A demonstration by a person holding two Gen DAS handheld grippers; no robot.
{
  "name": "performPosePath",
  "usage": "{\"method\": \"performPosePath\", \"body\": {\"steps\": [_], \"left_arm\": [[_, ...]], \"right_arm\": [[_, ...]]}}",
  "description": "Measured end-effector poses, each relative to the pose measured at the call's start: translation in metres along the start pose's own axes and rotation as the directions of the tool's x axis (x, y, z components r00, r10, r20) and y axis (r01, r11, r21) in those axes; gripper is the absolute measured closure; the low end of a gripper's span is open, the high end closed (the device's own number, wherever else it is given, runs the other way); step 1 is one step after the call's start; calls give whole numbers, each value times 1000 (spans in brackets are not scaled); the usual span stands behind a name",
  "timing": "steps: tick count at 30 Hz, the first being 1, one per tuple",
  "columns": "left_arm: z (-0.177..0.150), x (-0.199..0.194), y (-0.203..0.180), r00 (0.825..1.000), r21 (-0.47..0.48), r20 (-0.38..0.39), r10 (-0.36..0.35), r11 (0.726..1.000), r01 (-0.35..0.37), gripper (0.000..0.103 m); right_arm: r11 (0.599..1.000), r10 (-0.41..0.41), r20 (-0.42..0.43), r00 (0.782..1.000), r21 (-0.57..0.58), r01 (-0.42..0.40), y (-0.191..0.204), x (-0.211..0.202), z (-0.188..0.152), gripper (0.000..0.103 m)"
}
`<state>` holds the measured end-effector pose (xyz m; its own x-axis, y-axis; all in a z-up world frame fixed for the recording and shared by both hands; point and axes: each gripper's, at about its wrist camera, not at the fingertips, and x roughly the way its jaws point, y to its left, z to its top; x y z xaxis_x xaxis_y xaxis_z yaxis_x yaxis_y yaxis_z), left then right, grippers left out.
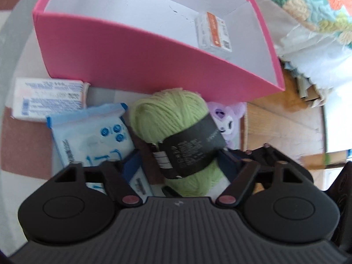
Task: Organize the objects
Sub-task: 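Move the left tool to the green yarn ball and grasp it, then carry the yarn ball into the pink box and open the left tool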
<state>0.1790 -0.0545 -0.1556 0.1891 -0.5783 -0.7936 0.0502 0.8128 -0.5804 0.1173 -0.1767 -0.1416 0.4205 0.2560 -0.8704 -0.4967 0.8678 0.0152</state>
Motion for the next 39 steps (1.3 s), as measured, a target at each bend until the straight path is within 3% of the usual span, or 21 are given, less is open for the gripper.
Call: {"method": "performPosePath", "body": {"steps": [1,4,7,11,18,22,26,30,34,39], "left_arm": [[-1,-1,1,1000,-4,9,-18,1000,18,42],[-10,-9,-3,998,17,54,-10,1000,9,44],[-23,-26,-23,993,103,109,33,994,-45,44],[-36,-54,-46,978,235,200,64,966,-111,45],[-26,-101,-55,974,245,228,-17,969,-40,49],[-15,-122,-67,965,288,260,-28,956,-50,49],[9,-138,-81,953,320,301,-32,945,-70,49],[42,-142,-89,941,341,336,-40,936,-82,49],[82,-124,-89,945,324,325,-46,944,-65,49],[122,-76,-78,957,272,290,-18,960,-65,49]], "right_arm": [[1000,-3,8,1000,-4,3,2,-2,0,34],[1000,4,22,1000,-8,-3,5,-10,-1,45],[998,54,45,997,-31,-53,16,-25,-3,46],[996,44,88,995,-87,-37,44,-49,-6,46],[999,39,236,971,2,-40,48,-97,-5,50],[1000,9,297,955,-28,-1,59,-118,1,52],[999,-18,344,939,-38,33,55,-127,23,52],[999,-38,392,919,-19,49,25,-124,50,52],[996,-56,443,895,-37,80,5,-115,65,51],[1000,-31,391,920,11,29,-32,-84,89,51]]}}
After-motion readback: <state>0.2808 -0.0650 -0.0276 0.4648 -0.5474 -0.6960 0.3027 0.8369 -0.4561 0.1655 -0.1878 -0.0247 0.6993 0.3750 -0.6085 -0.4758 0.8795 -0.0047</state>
